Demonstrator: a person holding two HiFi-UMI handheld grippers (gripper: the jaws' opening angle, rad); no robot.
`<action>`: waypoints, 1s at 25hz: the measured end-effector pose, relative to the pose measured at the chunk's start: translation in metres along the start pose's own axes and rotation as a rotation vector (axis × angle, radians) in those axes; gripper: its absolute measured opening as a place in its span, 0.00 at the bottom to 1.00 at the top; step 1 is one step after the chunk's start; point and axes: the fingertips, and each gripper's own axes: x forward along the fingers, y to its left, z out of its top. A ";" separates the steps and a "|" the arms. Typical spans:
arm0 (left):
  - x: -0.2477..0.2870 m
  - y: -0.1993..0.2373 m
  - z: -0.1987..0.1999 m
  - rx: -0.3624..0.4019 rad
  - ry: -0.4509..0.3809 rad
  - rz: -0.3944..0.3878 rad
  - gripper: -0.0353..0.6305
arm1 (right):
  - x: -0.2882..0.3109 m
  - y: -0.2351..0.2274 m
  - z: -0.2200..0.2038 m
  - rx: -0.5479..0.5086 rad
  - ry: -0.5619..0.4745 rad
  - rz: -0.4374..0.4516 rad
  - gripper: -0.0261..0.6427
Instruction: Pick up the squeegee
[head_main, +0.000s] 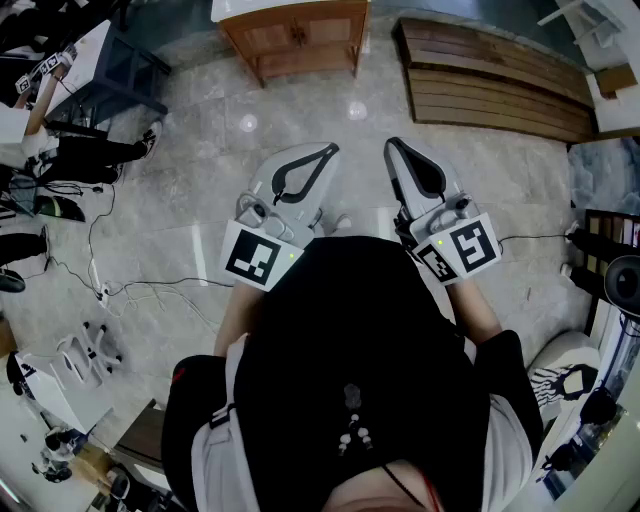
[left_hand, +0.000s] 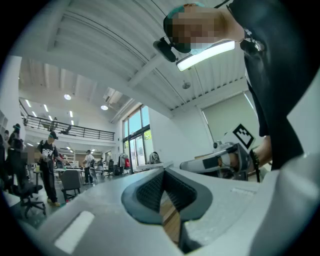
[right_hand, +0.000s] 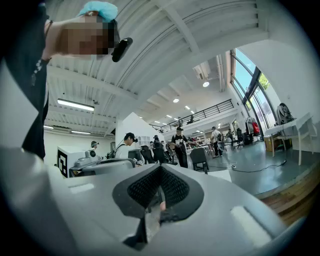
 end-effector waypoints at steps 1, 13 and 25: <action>-0.002 0.003 -0.004 -0.047 0.020 0.024 0.05 | -0.001 0.002 0.000 -0.001 -0.004 0.003 0.04; -0.004 0.017 -0.015 -0.227 0.064 0.162 0.05 | -0.012 0.013 -0.003 -0.001 -0.006 0.004 0.04; -0.005 0.015 -0.024 -0.244 0.052 0.139 0.05 | -0.011 0.006 -0.014 0.033 0.011 -0.026 0.04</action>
